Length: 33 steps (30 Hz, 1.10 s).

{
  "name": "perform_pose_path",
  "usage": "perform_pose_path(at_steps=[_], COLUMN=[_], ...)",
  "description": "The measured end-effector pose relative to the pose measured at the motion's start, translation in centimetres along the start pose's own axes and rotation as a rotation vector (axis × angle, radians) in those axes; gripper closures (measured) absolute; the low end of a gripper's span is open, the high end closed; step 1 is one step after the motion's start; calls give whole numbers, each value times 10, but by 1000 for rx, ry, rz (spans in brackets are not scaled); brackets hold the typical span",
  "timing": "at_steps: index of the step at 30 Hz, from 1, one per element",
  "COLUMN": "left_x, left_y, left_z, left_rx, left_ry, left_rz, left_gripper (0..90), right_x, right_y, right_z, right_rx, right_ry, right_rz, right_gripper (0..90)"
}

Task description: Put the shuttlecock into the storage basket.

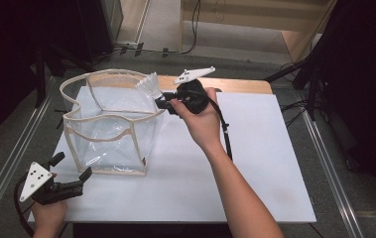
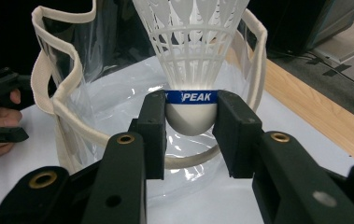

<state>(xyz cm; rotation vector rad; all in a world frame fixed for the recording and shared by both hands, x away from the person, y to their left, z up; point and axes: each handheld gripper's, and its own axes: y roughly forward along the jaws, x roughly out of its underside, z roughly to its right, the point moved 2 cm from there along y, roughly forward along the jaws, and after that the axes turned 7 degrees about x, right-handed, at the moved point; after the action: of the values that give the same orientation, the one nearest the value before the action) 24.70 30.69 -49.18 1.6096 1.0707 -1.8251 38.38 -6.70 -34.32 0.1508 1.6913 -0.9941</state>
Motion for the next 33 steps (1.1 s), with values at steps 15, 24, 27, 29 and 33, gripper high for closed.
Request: perform_pose_path(at_steps=[15, 24, 27, 29, 33], left_x=[0, 0, 0, 0, 0], left_y=[0, 0, 0, 0, 0], left_z=[0, 0, 0, 0, 0], left_rx=[0, 1, 1, 1, 1], left_ry=[1, 0, 0, 0, -1], left_rz=[-1, 0, 0, 0, -1], left_gripper=[0, 0, 0, 0, 0], right_x=[3, 5, 7, 8, 12], right_y=[2, -1, -3, -5, -9], right_z=[1, 2, 3, 4, 6], right_rx=[2, -9, 5, 24, 87], right_ry=[-4, 1, -17, -28, -32], right_rz=[-8, 30, 35, 37, 20], right_gripper=[632, 318, 251, 213, 156])
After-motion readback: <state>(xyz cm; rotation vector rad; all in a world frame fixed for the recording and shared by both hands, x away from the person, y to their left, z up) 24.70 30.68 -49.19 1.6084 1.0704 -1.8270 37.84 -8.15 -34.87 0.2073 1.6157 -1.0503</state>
